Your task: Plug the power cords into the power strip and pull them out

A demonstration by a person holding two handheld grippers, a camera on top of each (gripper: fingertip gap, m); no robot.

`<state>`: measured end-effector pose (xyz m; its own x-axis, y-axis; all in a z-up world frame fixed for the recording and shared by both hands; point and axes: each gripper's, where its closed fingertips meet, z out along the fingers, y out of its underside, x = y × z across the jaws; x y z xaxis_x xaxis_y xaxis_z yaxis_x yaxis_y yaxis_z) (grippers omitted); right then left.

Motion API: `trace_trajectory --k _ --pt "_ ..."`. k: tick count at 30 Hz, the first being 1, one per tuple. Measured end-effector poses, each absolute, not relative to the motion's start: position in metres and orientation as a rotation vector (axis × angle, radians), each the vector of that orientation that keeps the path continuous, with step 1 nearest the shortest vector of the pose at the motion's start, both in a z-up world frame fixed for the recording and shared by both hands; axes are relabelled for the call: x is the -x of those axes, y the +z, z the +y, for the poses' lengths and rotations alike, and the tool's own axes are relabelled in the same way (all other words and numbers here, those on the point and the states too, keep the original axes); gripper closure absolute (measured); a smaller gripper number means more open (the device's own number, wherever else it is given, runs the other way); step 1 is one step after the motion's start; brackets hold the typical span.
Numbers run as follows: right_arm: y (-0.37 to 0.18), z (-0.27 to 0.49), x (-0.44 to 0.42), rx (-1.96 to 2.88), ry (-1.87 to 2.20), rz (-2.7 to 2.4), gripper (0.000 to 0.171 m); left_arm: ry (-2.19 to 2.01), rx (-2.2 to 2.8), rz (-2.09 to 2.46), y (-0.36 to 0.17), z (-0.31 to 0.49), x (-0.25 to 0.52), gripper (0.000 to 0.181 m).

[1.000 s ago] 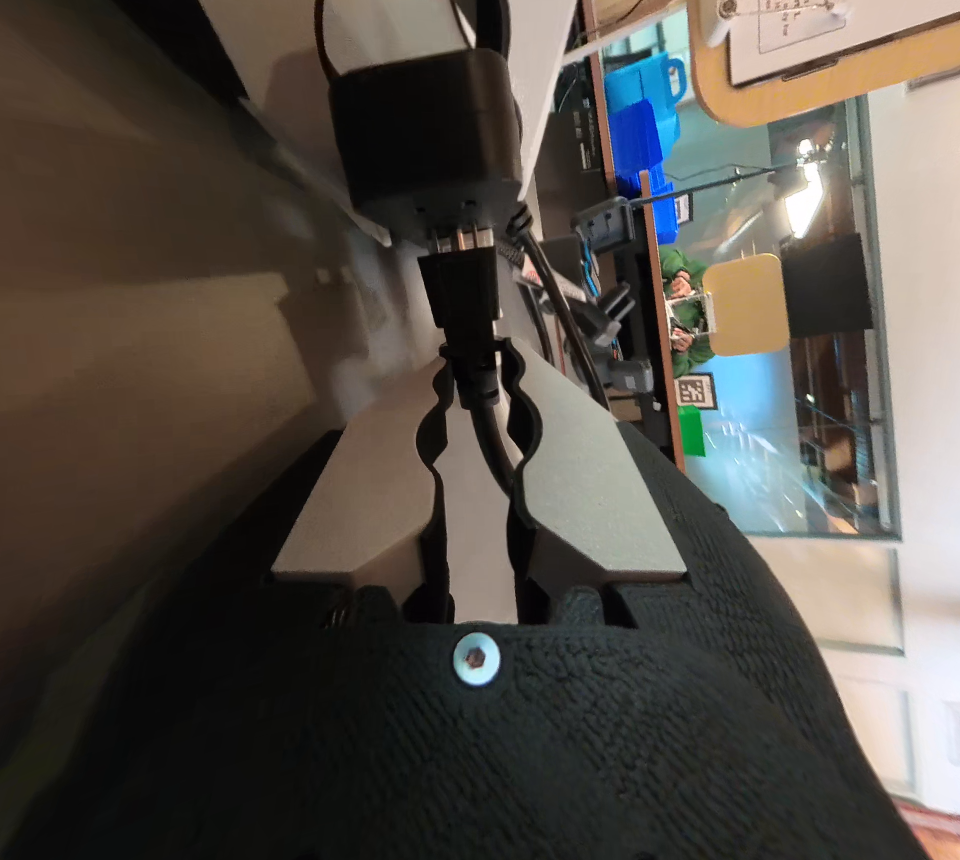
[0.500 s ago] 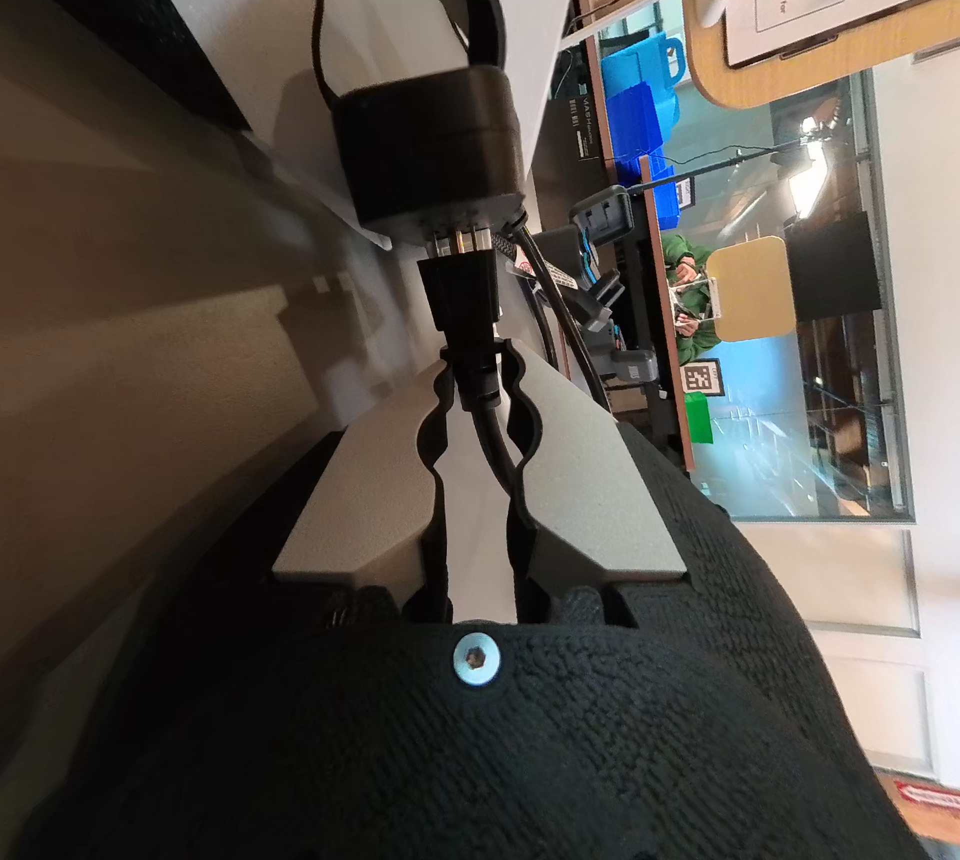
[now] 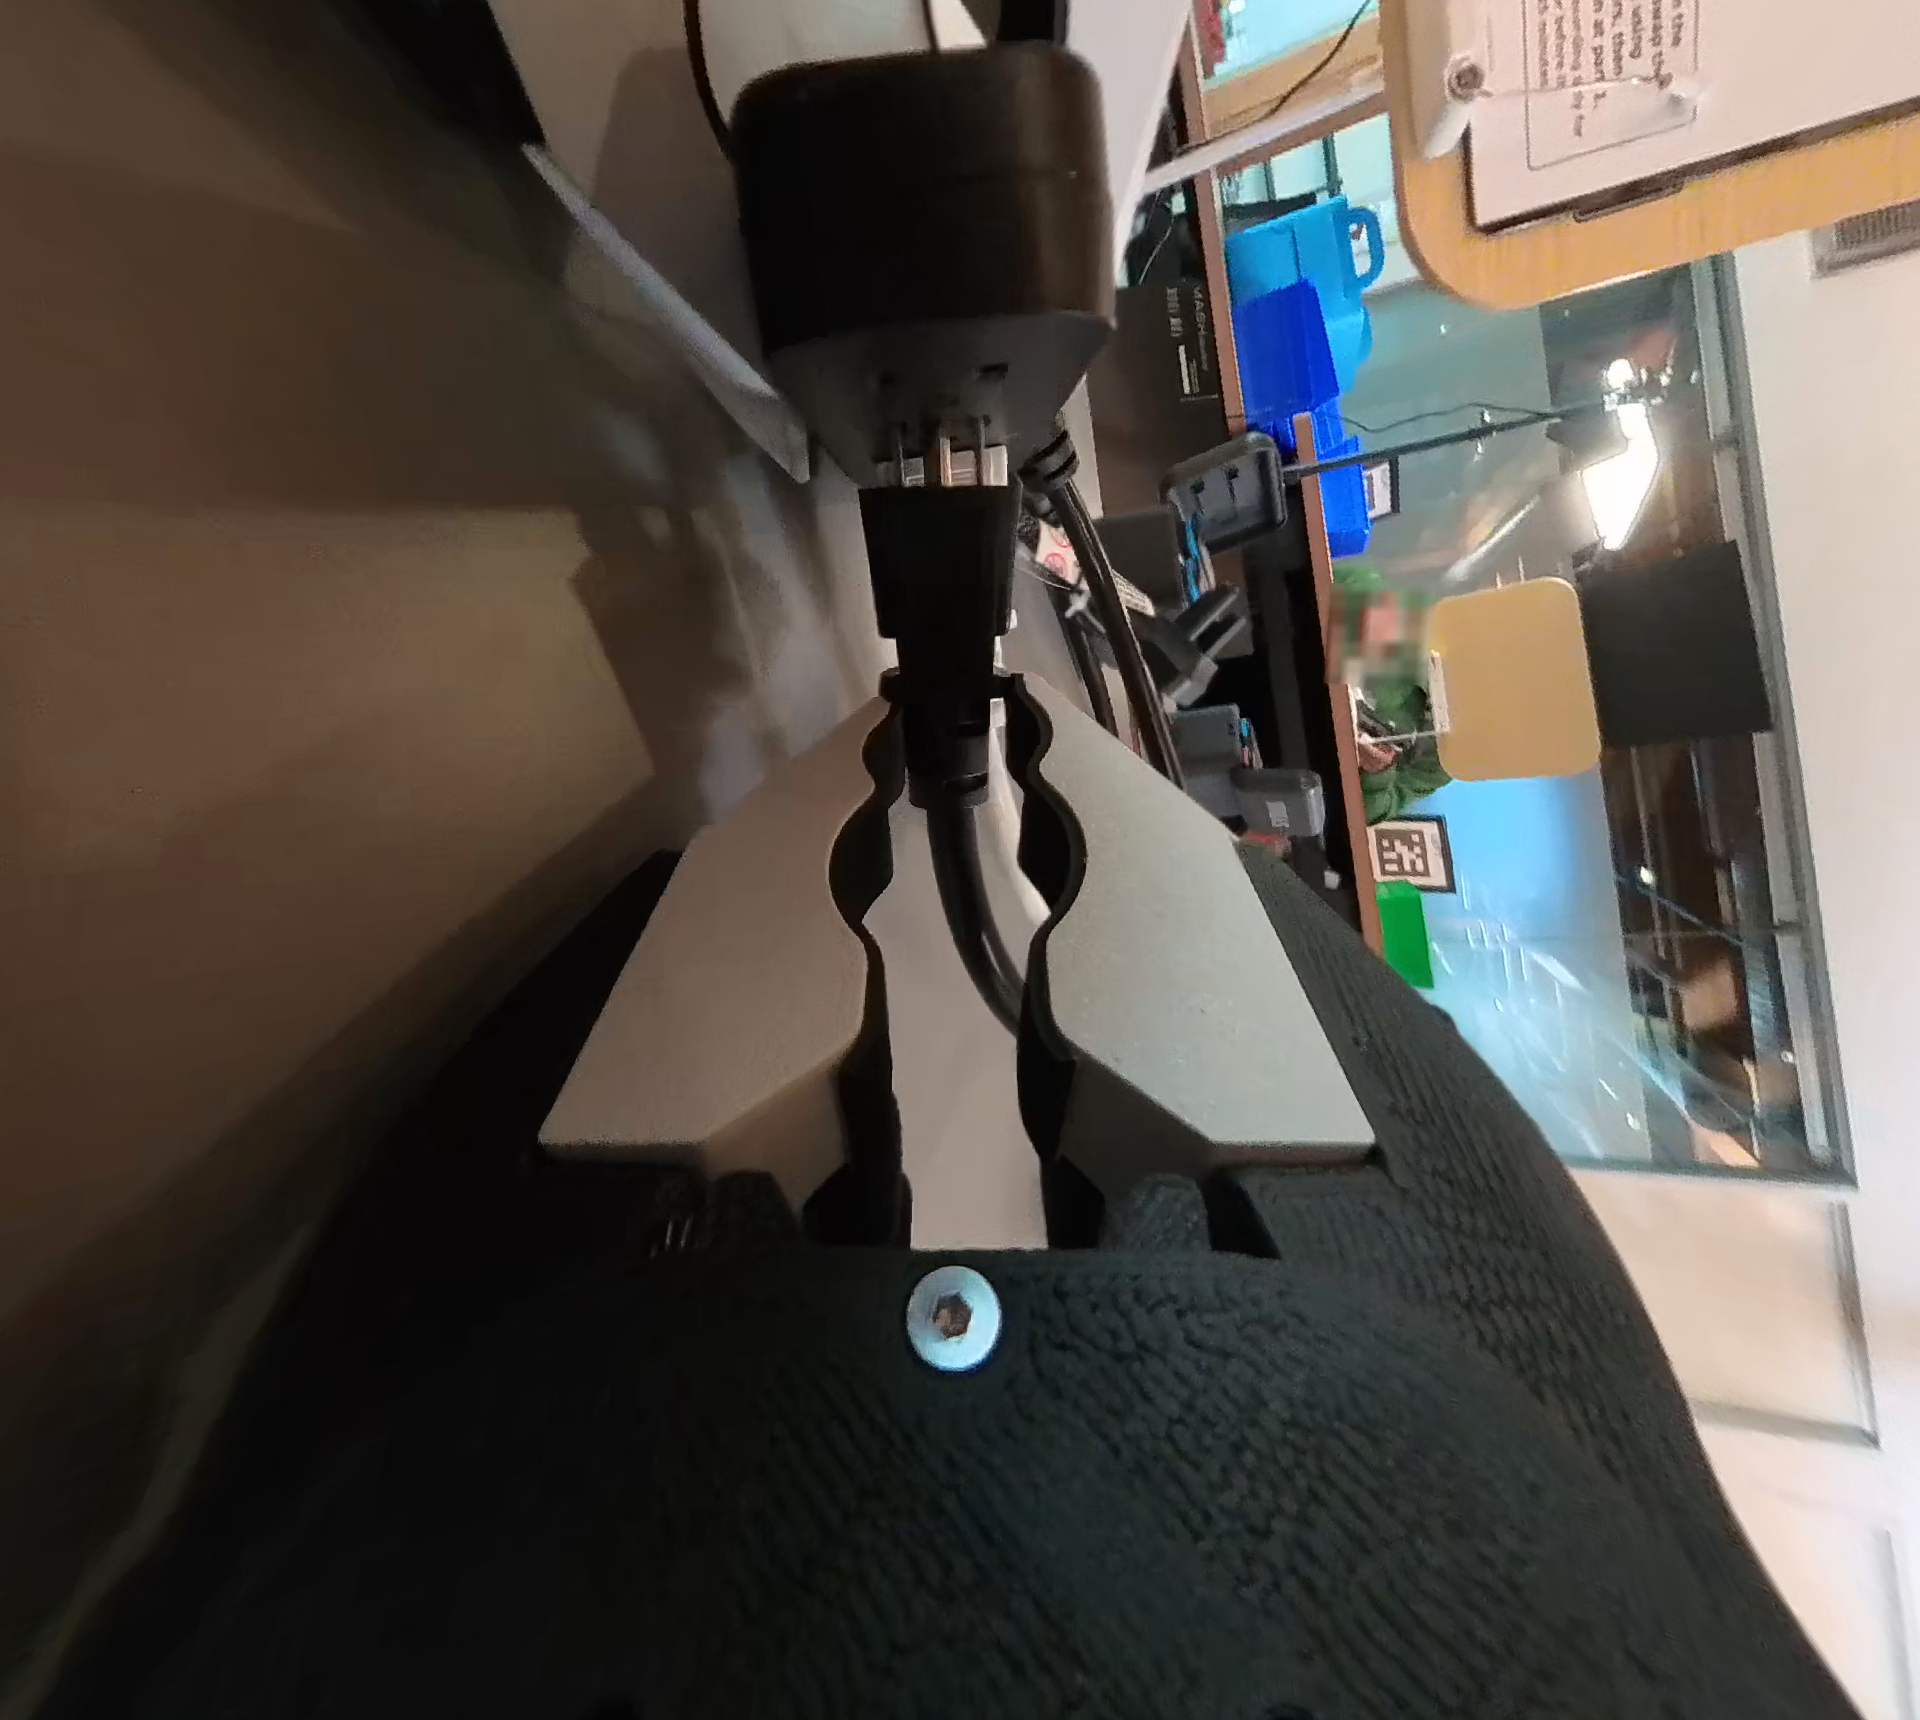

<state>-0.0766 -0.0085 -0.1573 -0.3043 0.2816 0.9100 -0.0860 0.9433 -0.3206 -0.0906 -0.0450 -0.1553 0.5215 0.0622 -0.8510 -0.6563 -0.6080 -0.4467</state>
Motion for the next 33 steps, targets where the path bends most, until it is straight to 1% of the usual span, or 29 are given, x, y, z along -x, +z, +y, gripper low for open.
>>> trace_trajectory --k 3,5,9,10,13,14,17,21,25,33 --pt "-0.159 -0.006 0.076 0.118 0.347 -1.846 0.153 1.096 1.911 0.529 -0.151 -0.050 0.084 0.133" --pt "-0.159 -0.004 0.076 0.109 0.360 -1.848 0.152 1.056 1.869 0.585 -0.147 -0.058 0.079 0.113" --pt "-0.159 -0.006 0.076 0.029 0.312 -1.830 0.152 1.062 1.813 0.718 -0.143 -0.060 0.068 0.099" --pt "-0.160 -0.007 0.076 0.016 0.308 -1.828 0.151 1.083 1.823 0.740 -0.145 -0.057 0.068 0.098" --pt "-0.160 -0.011 0.075 -0.029 0.304 -1.824 0.151 1.144 1.806 0.821 -0.145 -0.049 0.064 0.102" --pt "-0.160 -0.013 0.074 -0.049 0.300 -1.819 0.151 1.148 1.811 0.850 -0.147 -0.047 0.063 0.106" --pt "-0.160 -0.019 0.070 -0.087 0.320 -1.819 0.151 1.217 1.811 0.880 -0.145 -0.046 0.067 0.136" --pt "-0.157 -0.026 0.064 0.007 0.441 -1.853 0.153 1.133 1.884 0.791 -0.145 -0.051 0.070 0.136" --pt "-0.157 -0.026 0.062 0.035 0.428 -1.859 0.153 1.124 1.887 0.753 -0.148 -0.051 0.069 0.136" --pt "-0.161 -0.018 0.068 0.105 0.419 -1.885 0.154 0.968 1.885 0.637 -0.149 -0.042 0.062 0.133"
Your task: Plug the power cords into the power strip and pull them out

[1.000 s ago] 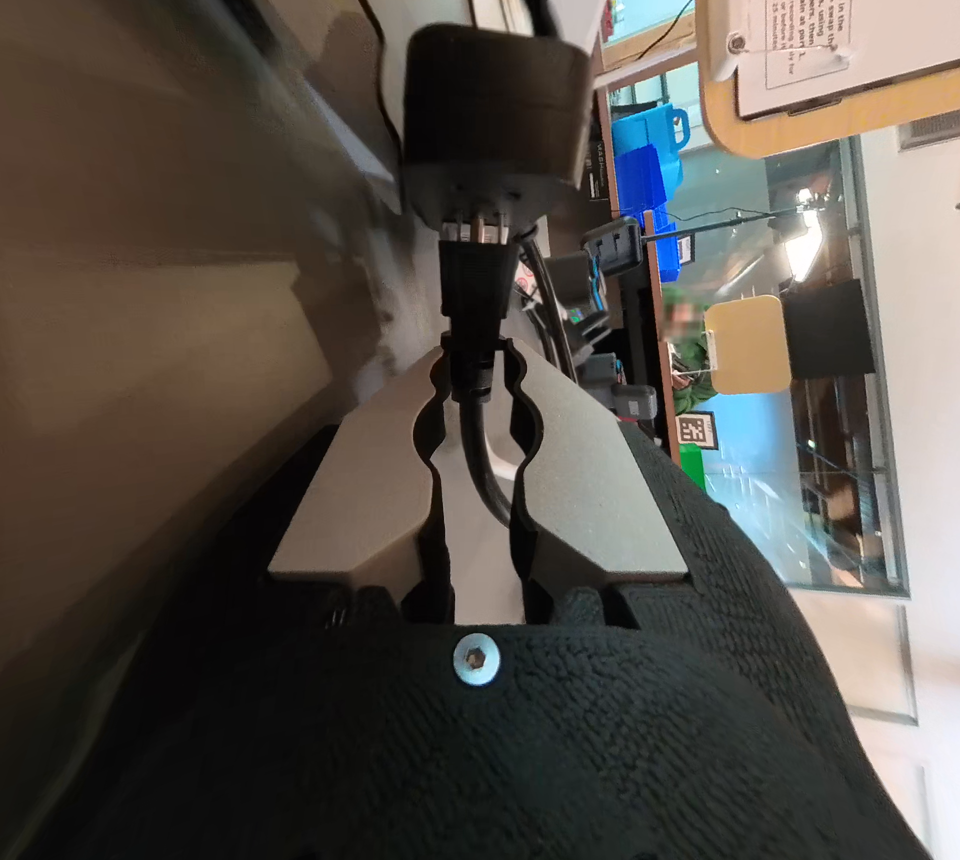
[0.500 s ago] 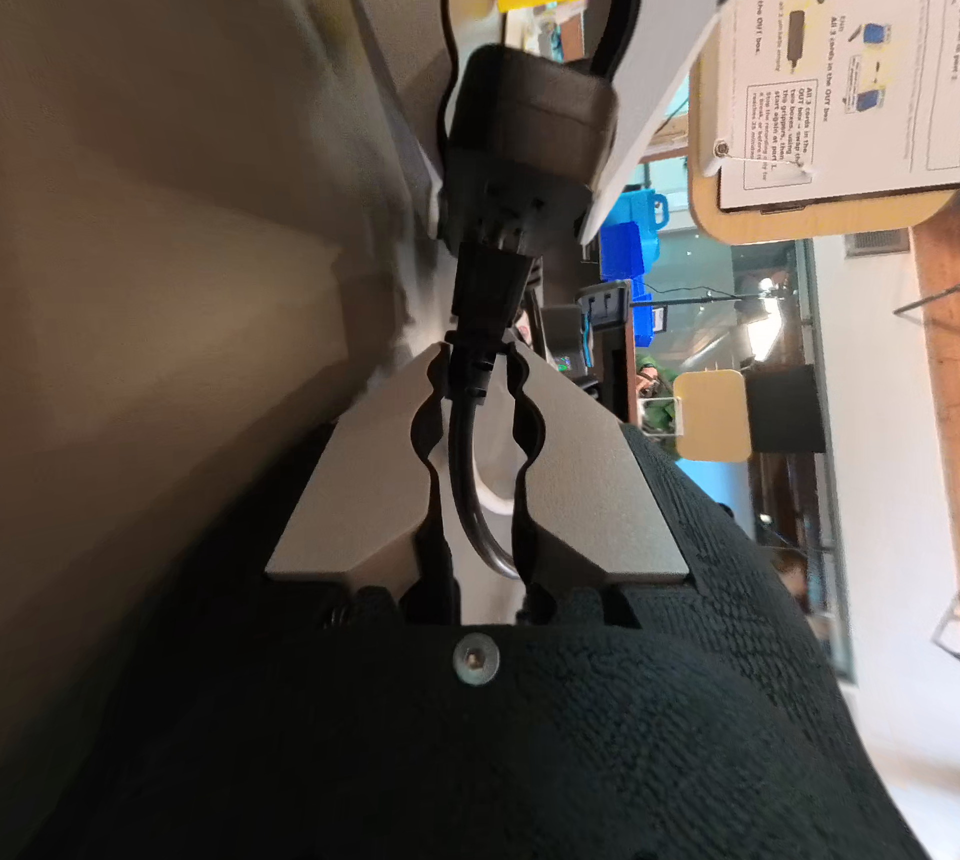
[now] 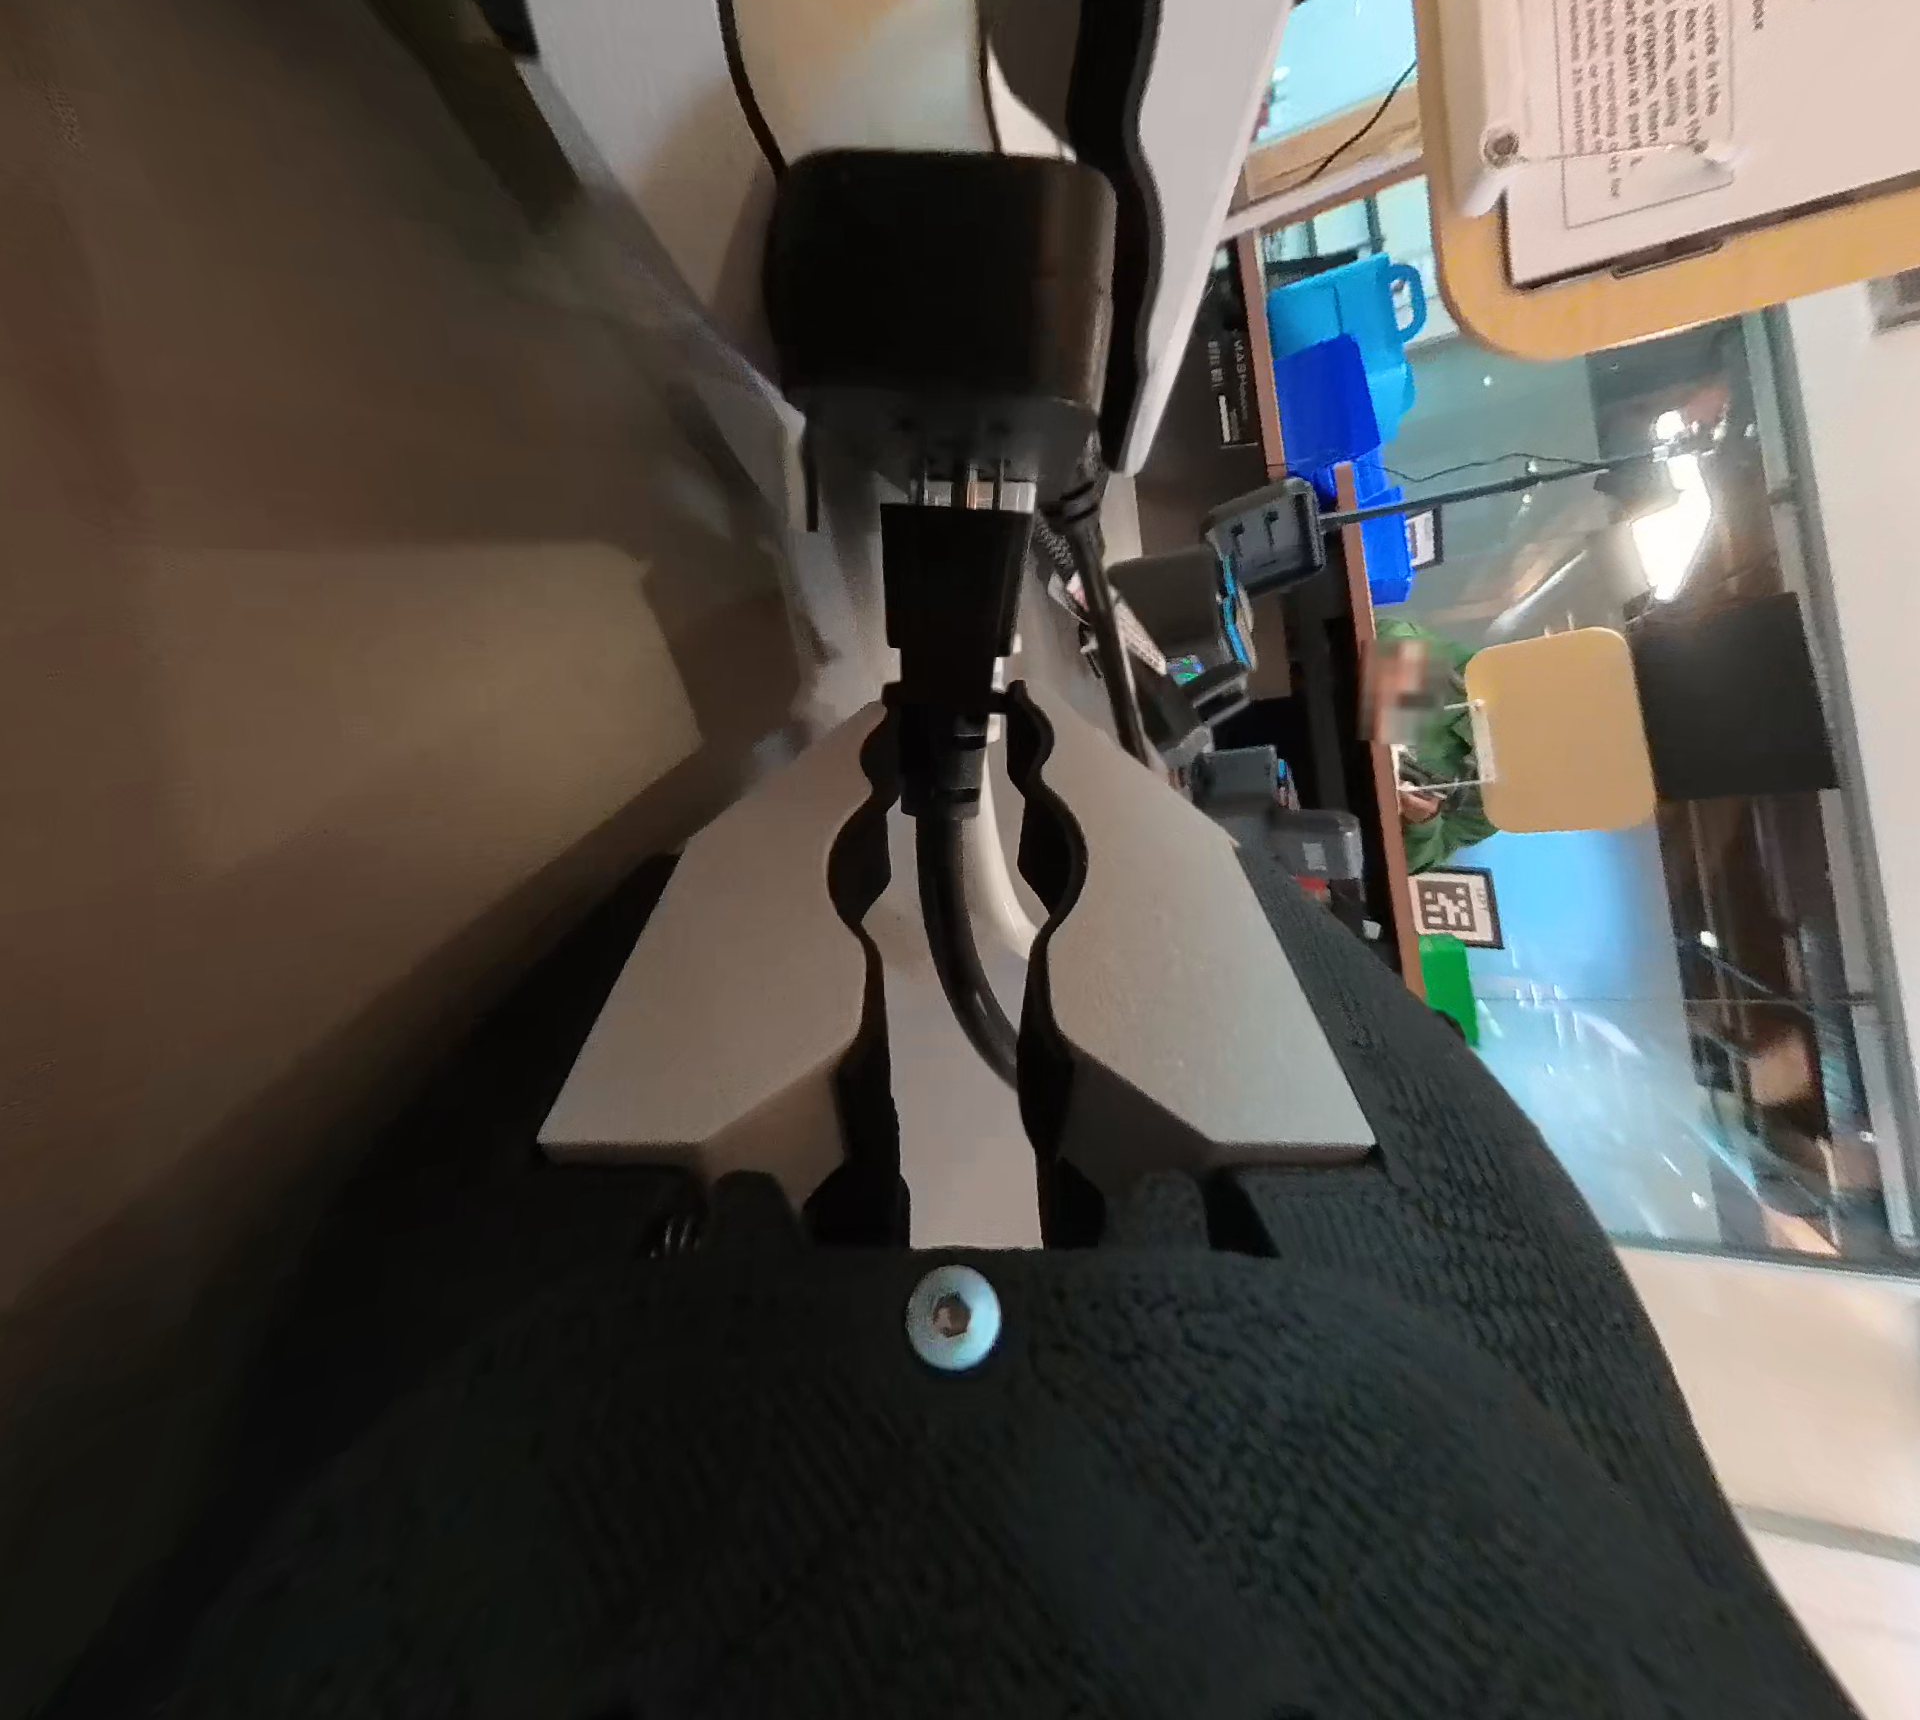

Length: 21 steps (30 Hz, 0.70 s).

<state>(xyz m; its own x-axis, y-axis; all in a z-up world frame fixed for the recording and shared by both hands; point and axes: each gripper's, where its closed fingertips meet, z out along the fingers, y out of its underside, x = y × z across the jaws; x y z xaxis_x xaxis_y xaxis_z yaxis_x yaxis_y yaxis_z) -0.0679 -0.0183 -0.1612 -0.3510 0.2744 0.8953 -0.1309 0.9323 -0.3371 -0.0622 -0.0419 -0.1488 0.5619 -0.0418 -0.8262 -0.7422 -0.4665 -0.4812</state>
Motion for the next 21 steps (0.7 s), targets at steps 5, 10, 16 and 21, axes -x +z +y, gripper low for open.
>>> trace_trajectory --k 5,10,16,21 --pt "-0.1597 -0.0237 0.0661 0.090 0.437 -1.877 0.154 0.929 1.871 0.572 -0.1496 -0.0472 0.0620 0.132" --pt "-0.1622 -0.0219 0.0687 0.091 0.405 -1.885 0.154 0.900 1.864 0.575 -0.1510 -0.0434 0.0607 0.131" --pt "-0.1610 -0.0243 0.0701 0.076 0.429 -1.879 0.154 0.917 1.848 0.564 -0.1497 -0.0470 0.0617 0.131" --pt "-0.1614 -0.0261 0.0710 0.052 0.441 -1.880 0.152 0.886 1.802 0.533 -0.1442 -0.0467 0.0593 0.127"
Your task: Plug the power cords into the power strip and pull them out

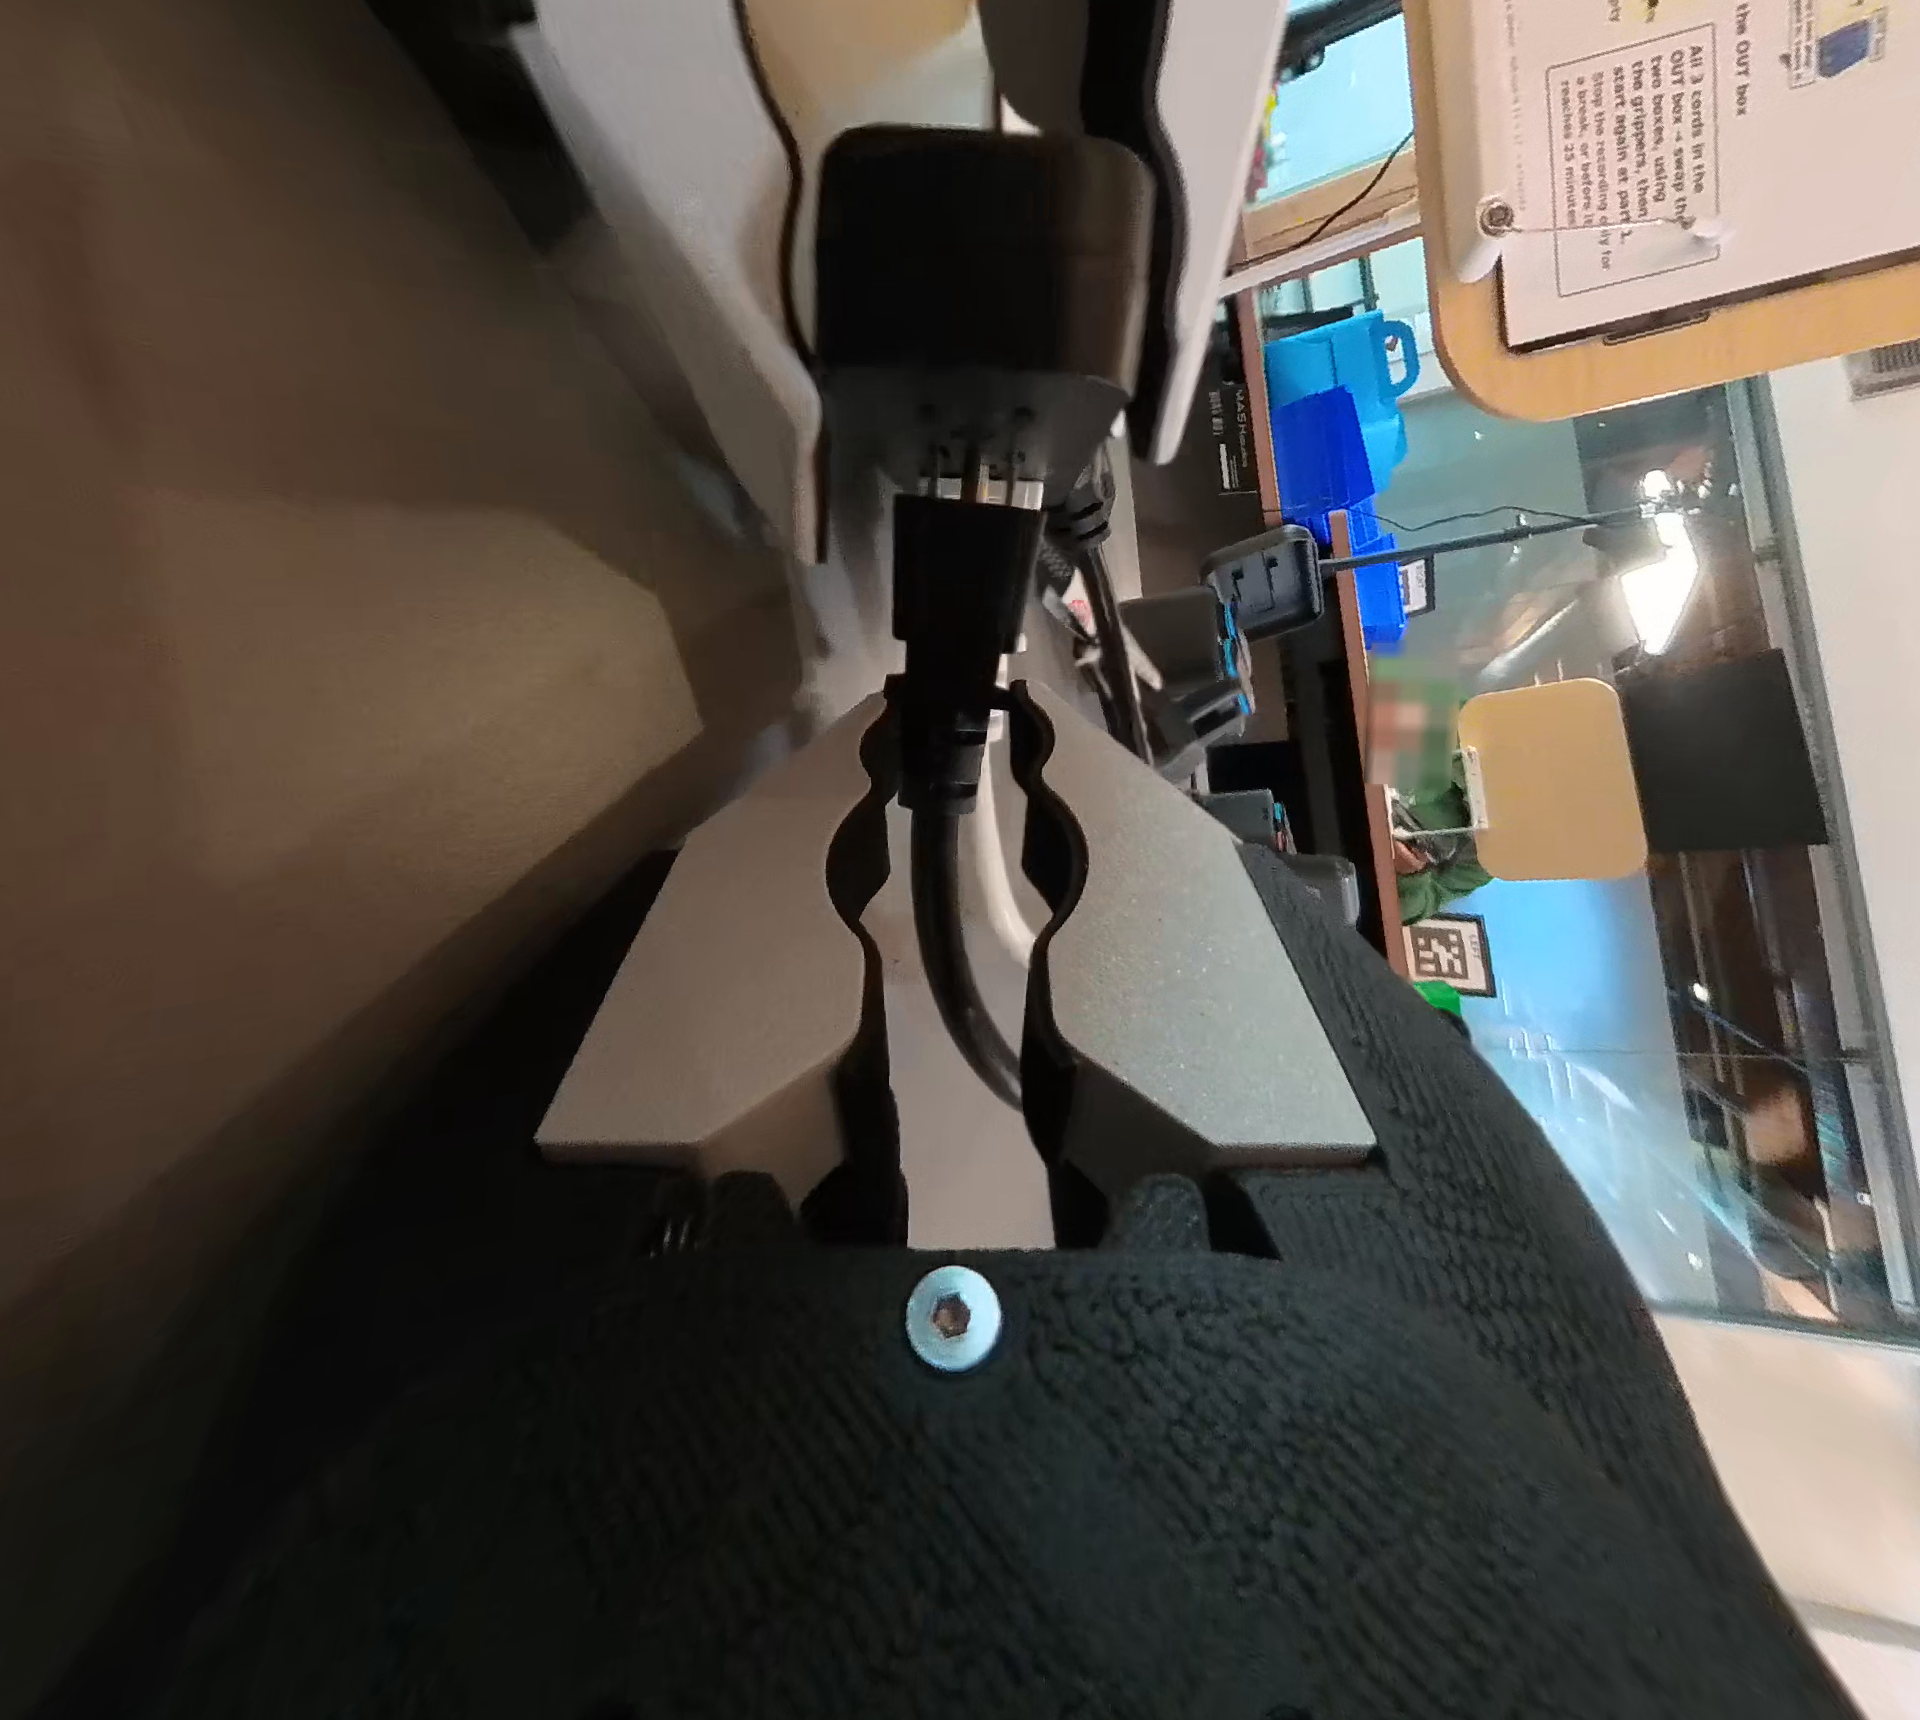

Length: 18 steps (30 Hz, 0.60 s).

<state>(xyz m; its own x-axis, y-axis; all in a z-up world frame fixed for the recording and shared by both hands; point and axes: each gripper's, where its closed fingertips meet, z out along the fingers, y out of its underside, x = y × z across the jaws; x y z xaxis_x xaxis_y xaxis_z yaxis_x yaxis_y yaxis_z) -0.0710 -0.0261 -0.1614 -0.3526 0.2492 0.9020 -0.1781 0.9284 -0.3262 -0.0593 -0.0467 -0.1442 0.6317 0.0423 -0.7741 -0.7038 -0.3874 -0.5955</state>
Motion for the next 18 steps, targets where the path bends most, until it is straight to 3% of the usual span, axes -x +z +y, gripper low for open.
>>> trace_trajectory --k 7,16,17,18 --pt "-0.161 -0.029 0.069 -0.019 0.445 -1.858 0.151 0.868 1.783 0.543 -0.141 -0.047 0.059 0.125" --pt "-0.160 -0.029 0.067 -0.194 0.307 -1.796 0.150 1.294 1.854 0.924 -0.148 -0.050 0.061 0.111" --pt "-0.160 -0.029 0.066 -0.197 0.303 -1.796 0.150 1.317 1.874 0.929 -0.147 -0.051 0.063 0.113" --pt "-0.160 -0.029 0.066 -0.198 0.307 -1.794 0.150 1.339 1.880 0.913 -0.142 -0.053 0.064 0.130"
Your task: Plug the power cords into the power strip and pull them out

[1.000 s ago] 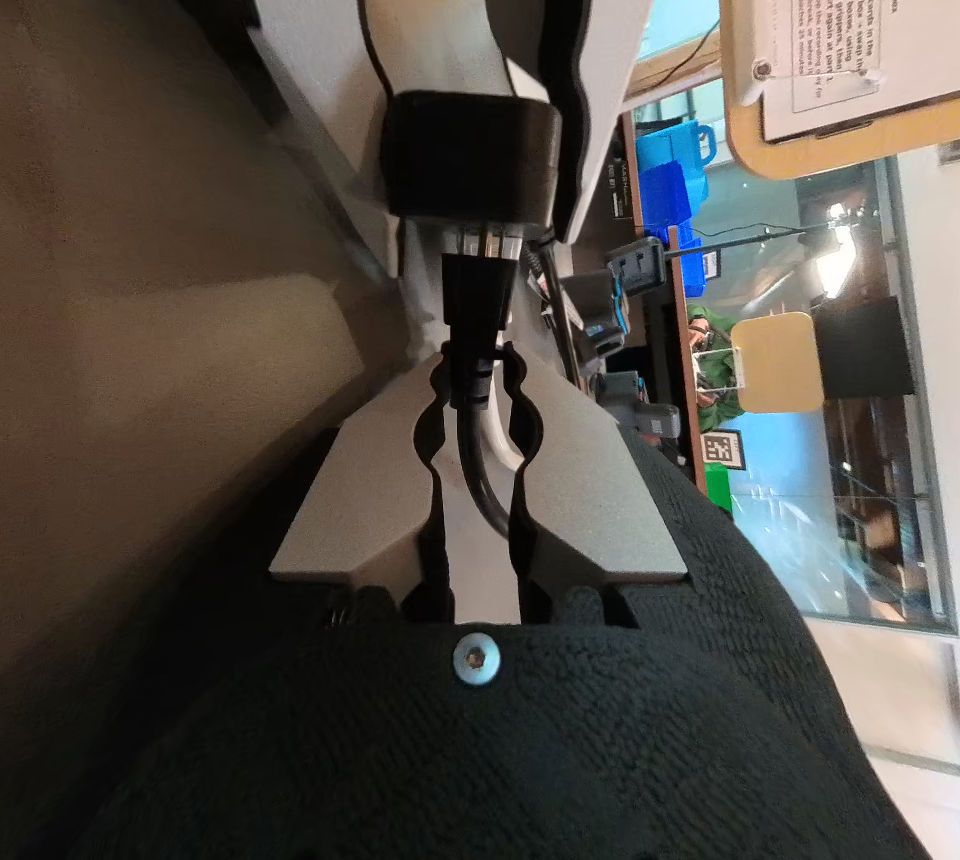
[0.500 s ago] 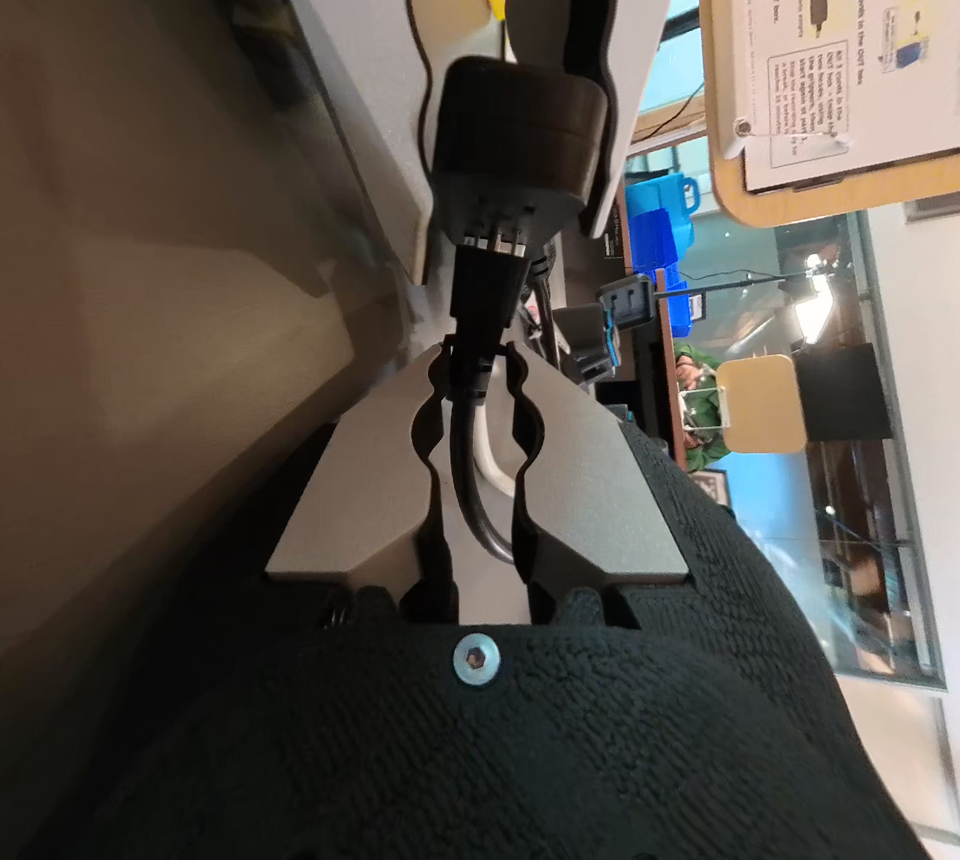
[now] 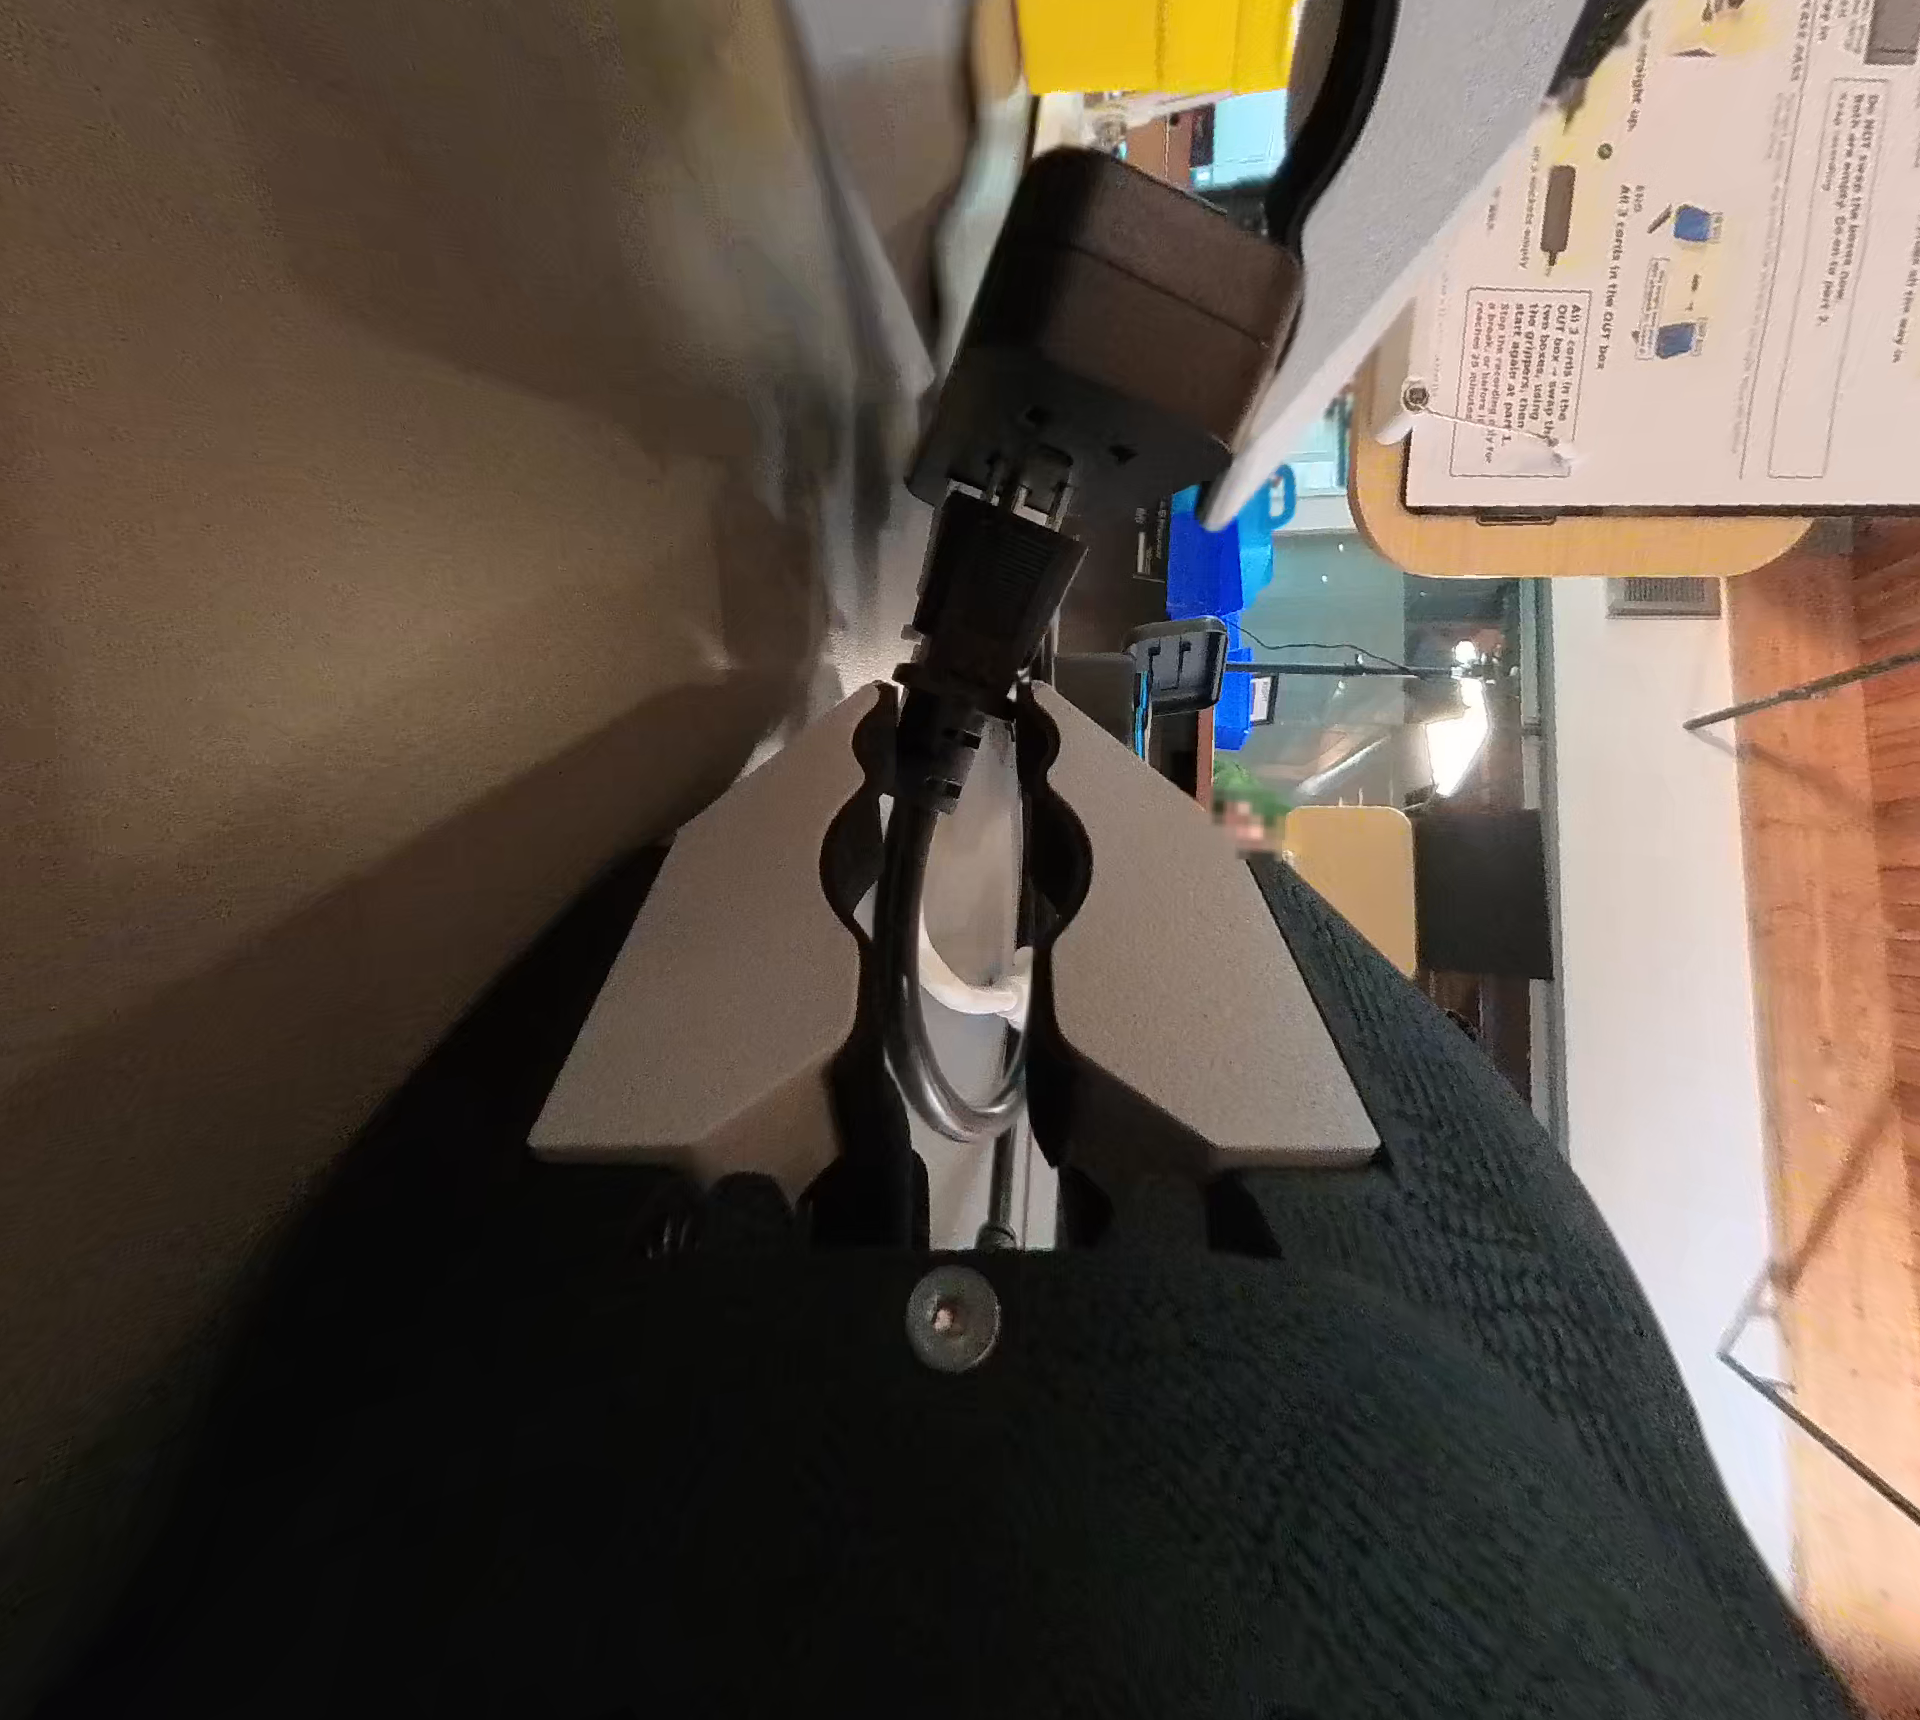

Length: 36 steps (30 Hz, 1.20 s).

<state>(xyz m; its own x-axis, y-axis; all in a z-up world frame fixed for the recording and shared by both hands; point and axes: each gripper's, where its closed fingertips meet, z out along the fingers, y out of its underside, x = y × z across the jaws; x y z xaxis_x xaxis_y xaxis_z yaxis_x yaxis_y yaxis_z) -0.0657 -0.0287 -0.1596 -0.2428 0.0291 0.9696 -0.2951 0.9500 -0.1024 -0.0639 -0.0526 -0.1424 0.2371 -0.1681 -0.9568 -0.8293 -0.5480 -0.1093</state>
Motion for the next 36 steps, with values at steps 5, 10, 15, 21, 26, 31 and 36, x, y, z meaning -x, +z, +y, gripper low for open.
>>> trace_trajectory --k 5,10,15,21,26,31,36 --pt "-0.151 -0.032 0.061 -0.163 0.384 -1.763 0.136 1.315 1.939 0.796 -0.139 -0.056 0.067 0.137" --pt "-0.113 -0.022 0.054 0.024 0.697 -1.646 0.125 1.220 1.882 0.579 -0.128 -0.061 0.073 0.137" --pt "-0.079 0.004 0.054 0.214 0.910 -1.496 0.126 1.035 1.795 0.255 -0.108 -0.069 0.086 0.137" --pt "-0.083 0.006 0.057 0.252 0.934 -1.516 0.127 0.799 1.690 -0.046 -0.091 -0.083 0.104 0.137" --pt "-0.091 -0.008 0.056 0.217 0.912 -1.569 0.114 0.514 1.551 -0.289 -0.080 -0.094 0.117 0.137" --pt "-0.097 -0.042 0.060 0.265 0.956 -1.640 0.074 0.323 1.463 -0.427 -0.079 -0.098 0.129 0.137" --pt "-0.108 -0.078 0.095 0.323 0.920 -1.690 0.036 0.188 1.403 -0.515 -0.078 -0.098 0.138 0.138"
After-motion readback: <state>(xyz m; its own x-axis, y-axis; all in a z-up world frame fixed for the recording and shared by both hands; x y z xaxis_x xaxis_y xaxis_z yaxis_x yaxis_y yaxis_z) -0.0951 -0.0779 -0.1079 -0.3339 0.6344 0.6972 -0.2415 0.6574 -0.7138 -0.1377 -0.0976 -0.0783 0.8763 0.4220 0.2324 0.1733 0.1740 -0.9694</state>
